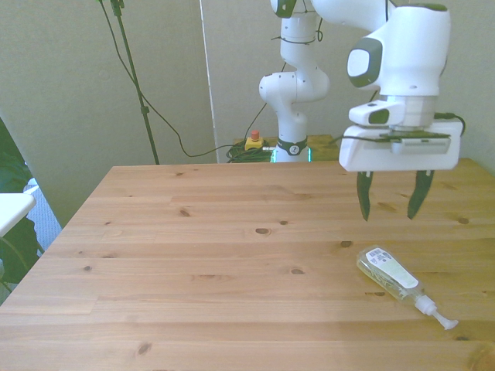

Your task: Stand the sanitizer

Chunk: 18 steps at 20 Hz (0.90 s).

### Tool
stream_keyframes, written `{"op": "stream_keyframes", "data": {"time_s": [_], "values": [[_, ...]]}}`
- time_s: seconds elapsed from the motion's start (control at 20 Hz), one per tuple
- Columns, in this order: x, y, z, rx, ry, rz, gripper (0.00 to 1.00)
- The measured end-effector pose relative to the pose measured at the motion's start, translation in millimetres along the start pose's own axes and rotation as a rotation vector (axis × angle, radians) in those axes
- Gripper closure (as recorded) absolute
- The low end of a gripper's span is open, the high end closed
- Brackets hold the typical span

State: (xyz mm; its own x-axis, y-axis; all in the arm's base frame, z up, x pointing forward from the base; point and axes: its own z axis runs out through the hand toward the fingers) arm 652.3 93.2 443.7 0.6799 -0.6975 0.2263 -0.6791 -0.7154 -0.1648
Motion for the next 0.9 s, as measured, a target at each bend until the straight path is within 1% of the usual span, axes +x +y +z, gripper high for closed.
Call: {"op": "stream_keyframes", "data": {"time_s": [0.2,0.35,0.6,0.75,0.9], "values": [[20,-39,29,0.021,0.02,0.002,0.0],[32,-58,45,0.035,0.025,0.014,0.0],[43,-77,74,0.029,0.0,0.031,0.0],[46,-85,93,0.017,-0.012,0.027,0.0],[51,-90,104,0.012,-0.015,0.025,0.0]]}}
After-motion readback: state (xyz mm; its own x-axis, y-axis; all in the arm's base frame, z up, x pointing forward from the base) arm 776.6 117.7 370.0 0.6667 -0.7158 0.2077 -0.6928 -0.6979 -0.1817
